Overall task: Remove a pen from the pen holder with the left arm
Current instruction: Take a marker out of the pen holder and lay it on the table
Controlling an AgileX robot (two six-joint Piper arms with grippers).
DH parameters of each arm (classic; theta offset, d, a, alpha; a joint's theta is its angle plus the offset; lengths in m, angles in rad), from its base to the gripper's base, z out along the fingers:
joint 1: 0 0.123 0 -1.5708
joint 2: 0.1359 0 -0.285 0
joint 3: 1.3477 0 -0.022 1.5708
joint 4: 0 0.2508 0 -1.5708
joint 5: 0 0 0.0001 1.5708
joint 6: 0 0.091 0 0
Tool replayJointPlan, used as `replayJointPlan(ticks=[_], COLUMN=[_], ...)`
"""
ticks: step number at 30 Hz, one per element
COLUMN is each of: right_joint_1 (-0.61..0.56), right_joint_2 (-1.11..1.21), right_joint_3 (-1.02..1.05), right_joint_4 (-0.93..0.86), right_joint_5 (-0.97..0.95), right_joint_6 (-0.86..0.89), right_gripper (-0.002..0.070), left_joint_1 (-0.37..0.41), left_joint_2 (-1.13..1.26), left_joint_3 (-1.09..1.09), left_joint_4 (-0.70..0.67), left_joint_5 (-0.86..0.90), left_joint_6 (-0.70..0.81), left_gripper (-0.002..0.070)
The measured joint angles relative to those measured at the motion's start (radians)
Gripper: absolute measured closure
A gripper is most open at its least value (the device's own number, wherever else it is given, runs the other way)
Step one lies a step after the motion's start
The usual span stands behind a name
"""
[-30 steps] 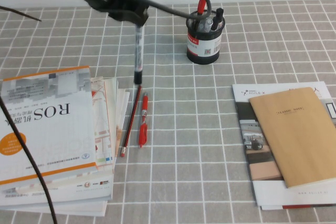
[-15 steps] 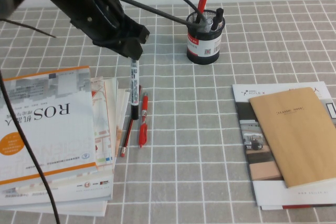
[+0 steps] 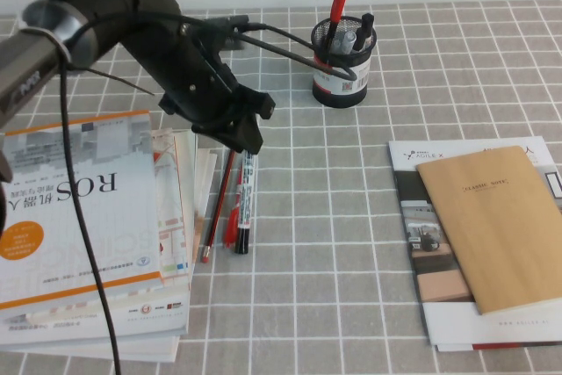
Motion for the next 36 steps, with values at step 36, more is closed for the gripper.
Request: replayJointPlan(ticks=[36], right_joint_1=[0.000], right_joint_2=[0.000], right_joint_3=[0.000], right_joint_4=[0.000], right_joint_5=[0.000], right_joint_6=[0.000], right_gripper=[0.0689], left_joint_1=[0.000], left_joint_2=[0.148], left_joint_3=[0.000], left_joint_4=[-0.026], left_joint_5=[-0.280], left_joint_6=[-0.133], left_gripper=[0.0558])
